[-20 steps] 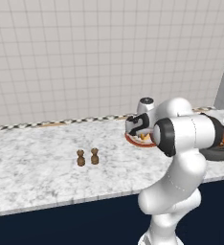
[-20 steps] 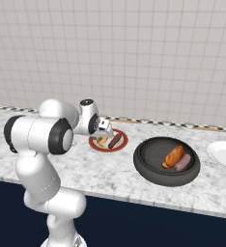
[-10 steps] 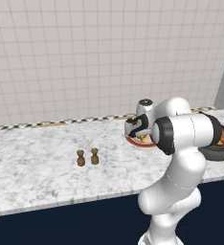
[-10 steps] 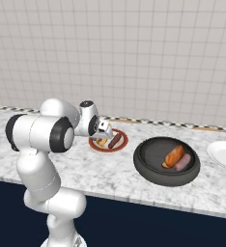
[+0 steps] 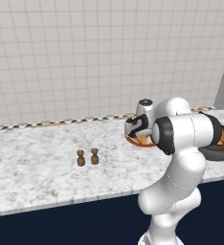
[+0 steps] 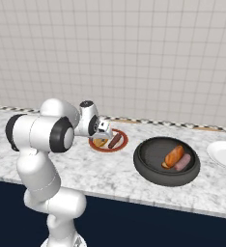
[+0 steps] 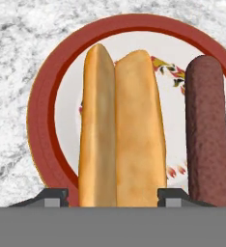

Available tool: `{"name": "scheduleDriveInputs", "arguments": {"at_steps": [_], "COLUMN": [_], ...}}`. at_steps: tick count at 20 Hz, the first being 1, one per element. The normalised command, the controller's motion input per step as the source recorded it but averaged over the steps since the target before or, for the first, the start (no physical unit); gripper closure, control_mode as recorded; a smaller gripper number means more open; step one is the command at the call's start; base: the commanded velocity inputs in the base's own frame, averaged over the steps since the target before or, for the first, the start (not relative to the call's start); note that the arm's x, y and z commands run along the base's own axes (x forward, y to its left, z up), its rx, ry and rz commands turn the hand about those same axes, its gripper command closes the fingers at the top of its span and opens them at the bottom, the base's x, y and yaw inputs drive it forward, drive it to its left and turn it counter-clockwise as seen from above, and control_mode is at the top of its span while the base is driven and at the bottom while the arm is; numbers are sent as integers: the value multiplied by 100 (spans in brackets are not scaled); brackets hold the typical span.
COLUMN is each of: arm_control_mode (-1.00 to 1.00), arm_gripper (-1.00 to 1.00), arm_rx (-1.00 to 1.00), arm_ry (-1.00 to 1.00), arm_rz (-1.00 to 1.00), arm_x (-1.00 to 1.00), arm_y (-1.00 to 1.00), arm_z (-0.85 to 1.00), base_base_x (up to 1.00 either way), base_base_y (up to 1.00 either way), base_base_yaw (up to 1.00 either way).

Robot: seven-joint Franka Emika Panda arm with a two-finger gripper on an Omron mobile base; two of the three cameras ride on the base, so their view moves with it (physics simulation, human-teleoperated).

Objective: Place one bun and one sausage from the bowl on each plate.

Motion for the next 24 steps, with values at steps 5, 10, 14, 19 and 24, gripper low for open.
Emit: {"name": "scheduleDriveInputs", "arguments": {"at_steps": [5, 10, 14, 19, 24], "arm_control_mode": [-100, -100, -100, -100, -100], "arm_gripper": [-100, -100, -100, -100, -100], "arm_rx": [0, 0, 0, -1, 0], "arm_ry": [-1, -8, 0, 0, 1], "arm_rz": [0, 0, -2, -7, -10], "arm_x": [-5, -64, -65, 0, -5], "arm_y": [0, -1, -28, -21, -67], "arm_z": [1, 61, 70, 75, 43], "base_base_x": [0, 0, 0, 0, 0], "base_base_y": [0, 0, 0, 0, 0], "base_base_yaw": [0, 0, 0, 0, 0]}}
